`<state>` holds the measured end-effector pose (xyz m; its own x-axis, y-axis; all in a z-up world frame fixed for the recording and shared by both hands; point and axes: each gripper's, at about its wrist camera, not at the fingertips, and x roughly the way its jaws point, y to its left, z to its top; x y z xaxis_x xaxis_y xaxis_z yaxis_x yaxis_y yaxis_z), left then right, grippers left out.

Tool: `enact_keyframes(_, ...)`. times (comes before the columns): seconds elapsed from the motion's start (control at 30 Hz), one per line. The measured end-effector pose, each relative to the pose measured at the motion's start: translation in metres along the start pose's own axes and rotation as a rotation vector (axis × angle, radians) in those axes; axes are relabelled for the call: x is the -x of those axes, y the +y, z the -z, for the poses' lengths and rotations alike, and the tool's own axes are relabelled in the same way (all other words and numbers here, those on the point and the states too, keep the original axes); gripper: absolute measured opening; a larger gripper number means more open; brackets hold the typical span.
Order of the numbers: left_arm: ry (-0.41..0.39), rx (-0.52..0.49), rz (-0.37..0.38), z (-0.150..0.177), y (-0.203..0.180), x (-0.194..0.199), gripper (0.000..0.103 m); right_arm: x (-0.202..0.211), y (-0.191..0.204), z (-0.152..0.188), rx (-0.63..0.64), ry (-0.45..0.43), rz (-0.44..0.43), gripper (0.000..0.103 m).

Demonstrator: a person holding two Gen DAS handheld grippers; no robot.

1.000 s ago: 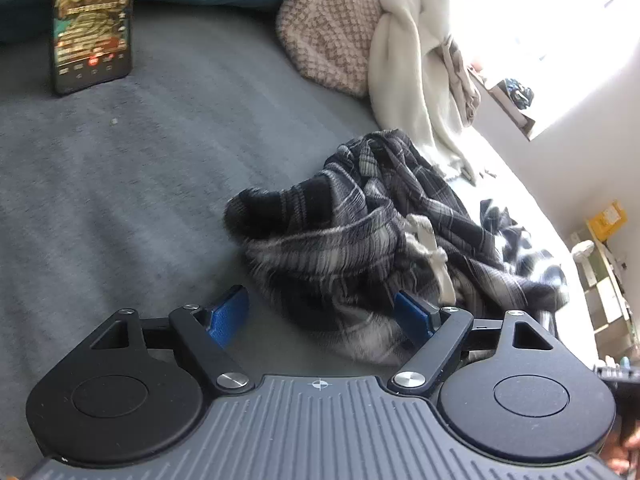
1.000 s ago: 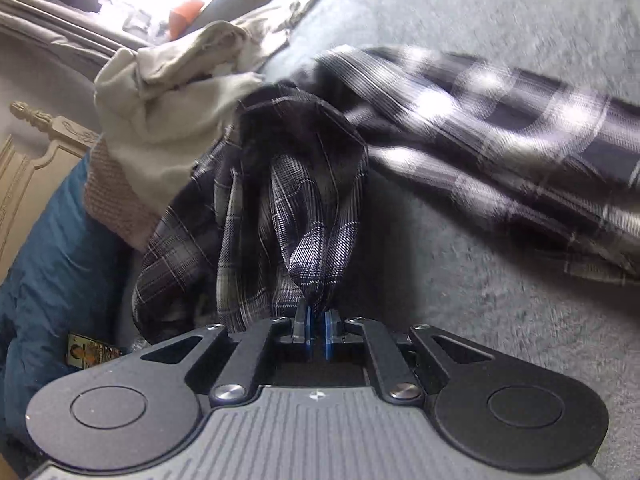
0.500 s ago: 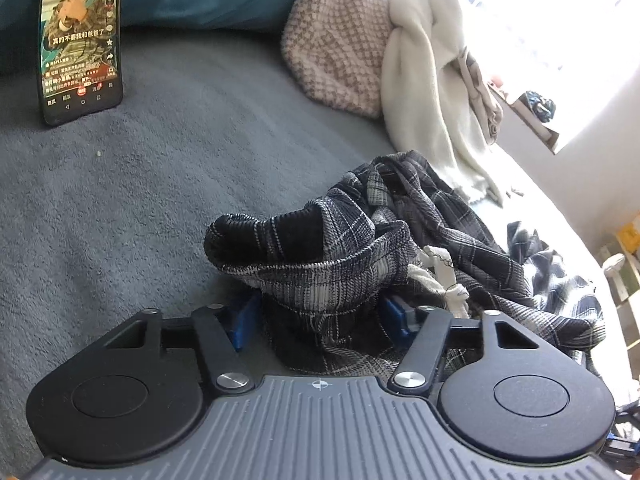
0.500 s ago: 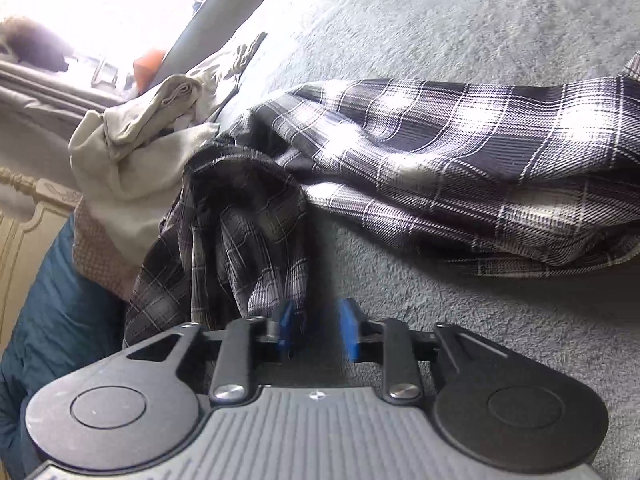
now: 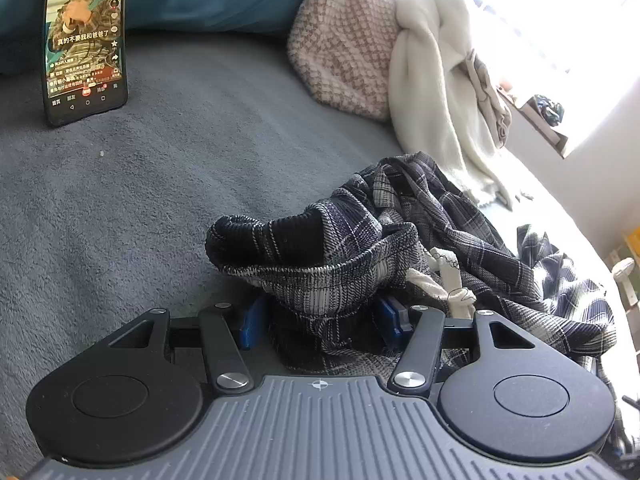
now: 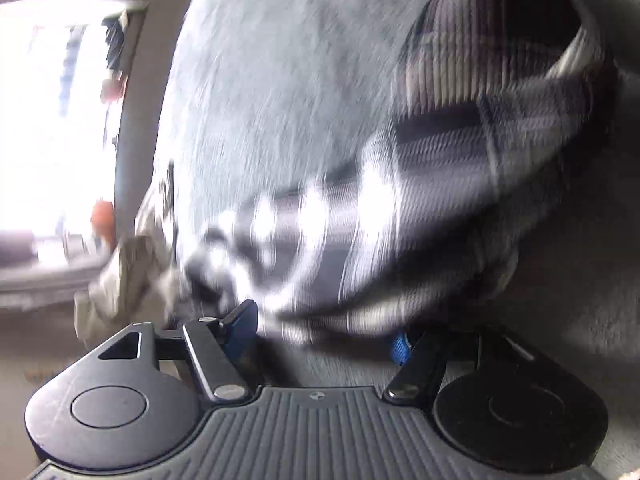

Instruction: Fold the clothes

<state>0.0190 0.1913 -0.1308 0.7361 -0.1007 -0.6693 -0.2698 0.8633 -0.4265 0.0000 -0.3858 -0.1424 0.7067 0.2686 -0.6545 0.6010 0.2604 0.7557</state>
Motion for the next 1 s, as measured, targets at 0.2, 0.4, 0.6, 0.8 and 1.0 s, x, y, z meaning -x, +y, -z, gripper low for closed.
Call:
enact_keyframes(0.2,0.008,0.004,0.007,0.0,0.0,0.0,0.056,0.005,0.047,-0.067,0.137,-0.244,0.009,0.018)
enact_keyframes(0.4,0.026,0.011,0.023,-0.003,0.004,-0.001,0.058,0.04,0.121,-0.126,0.366,-0.498,-0.041,0.025)
enact_keyframes(0.6,0.035,0.004,0.031,-0.005,0.003,-0.002,0.062,0.014,0.087,-0.112,0.294,-0.202,0.089,0.066)
enact_keyframes(0.8,0.057,-0.057,0.027,-0.005,-0.007,-0.007,0.076,-0.017,0.072,-0.02,0.504,0.037,0.047,0.066)
enact_keyframes(1.0,0.054,-0.061,-0.023,-0.005,-0.014,-0.006,0.059,-0.052,0.073,0.082,0.795,0.255,0.039,0.065)
